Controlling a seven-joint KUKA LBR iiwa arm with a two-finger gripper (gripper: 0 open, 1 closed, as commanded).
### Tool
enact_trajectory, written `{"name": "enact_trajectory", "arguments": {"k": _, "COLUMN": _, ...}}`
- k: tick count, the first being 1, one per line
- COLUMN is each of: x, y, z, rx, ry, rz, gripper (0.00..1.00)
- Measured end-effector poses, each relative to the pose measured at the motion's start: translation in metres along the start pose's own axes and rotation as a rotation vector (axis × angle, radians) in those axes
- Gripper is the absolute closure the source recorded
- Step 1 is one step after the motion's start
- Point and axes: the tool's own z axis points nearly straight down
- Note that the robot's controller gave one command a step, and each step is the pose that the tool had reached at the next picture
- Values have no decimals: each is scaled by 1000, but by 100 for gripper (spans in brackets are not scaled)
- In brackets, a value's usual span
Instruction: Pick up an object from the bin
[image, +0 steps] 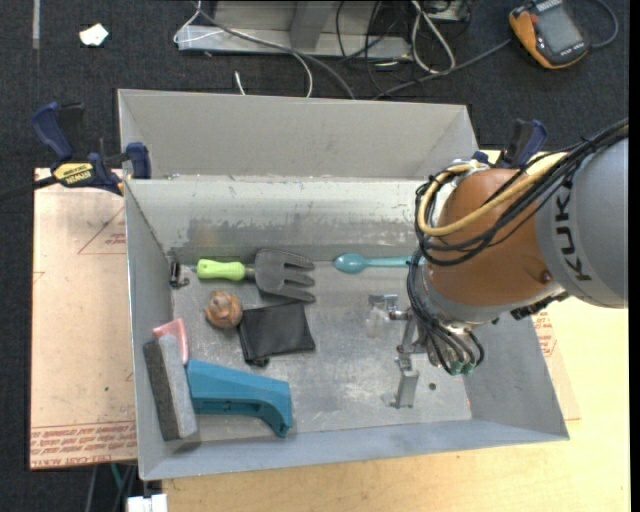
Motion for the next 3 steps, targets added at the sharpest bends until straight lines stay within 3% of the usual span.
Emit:
{"name": "enact_trajectory", "arguments": {"k": 1, "x": -2, "y": 0, "z": -4, "rx": 0, "ry": -7, "rz": 0, "gripper": 0}}
{"name": "enact_trajectory", "arguments": {"k": 2, "x": -16, "y": 30, "z": -12, "rx": -1, "ry": -7, "rz": 26, "gripper": 0}}
{"name": "enact_trajectory", "arguments": {"k": 3, "x": -15, "y": 44, "z": -25, "rx": -1, "ry": -6, "rz": 35, "gripper": 0}}
